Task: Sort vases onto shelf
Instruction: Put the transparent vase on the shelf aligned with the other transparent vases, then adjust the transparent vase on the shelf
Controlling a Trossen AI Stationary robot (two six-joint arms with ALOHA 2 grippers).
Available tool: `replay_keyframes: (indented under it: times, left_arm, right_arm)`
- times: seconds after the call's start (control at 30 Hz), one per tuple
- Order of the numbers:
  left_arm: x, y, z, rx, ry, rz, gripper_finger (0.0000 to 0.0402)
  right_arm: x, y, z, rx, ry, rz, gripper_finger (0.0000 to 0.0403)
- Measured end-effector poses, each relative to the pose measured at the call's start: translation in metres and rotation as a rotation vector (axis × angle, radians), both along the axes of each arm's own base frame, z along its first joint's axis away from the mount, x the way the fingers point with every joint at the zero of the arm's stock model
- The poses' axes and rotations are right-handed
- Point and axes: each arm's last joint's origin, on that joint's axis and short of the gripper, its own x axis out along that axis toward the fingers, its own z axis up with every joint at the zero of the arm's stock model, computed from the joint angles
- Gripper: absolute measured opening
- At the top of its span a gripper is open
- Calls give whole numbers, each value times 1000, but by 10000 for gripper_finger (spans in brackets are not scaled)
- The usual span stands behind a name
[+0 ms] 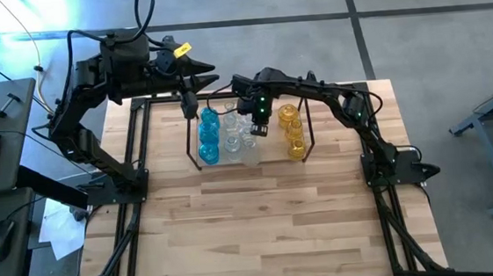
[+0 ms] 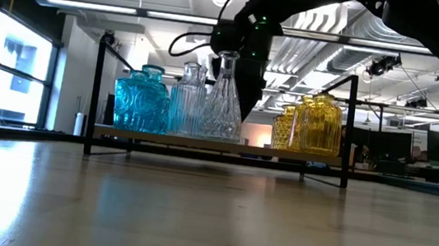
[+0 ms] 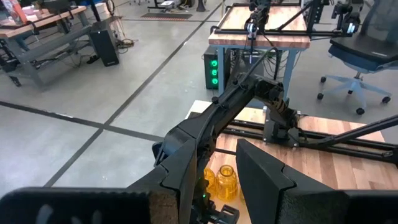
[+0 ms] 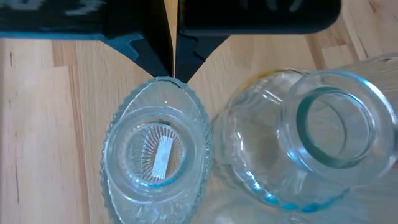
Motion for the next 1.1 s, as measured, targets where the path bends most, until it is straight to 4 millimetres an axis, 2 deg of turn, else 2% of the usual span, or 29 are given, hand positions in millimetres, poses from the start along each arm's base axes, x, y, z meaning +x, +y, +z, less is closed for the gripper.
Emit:
replay_keyframes:
  times: [0.2,0.47,0.6,0.83,0.93,1.1]
  left_arm:
    - [0,0,0,-4,-1,1,101]
    - [0,0,0,-5,0,1,101]
    - [0,-1,0,-2,3,-30,101]
    - [0,-1,0,-3,5,-51,101]
    - [0,-1,0,-2,6,-51,101]
    - [0,-1,0,27,17,-61,101]
  right_arm:
    - [-1,0,0,-4,10,-1,0]
    - [-14,0,-1,-55,171,-3,0]
    - [-14,2,9,-97,180,-11,0]
    - [-12,0,57,-218,54,-83,0]
    - [-29,2,80,-293,41,-135,0]
    - [-65,13,135,-388,-17,-278,0]
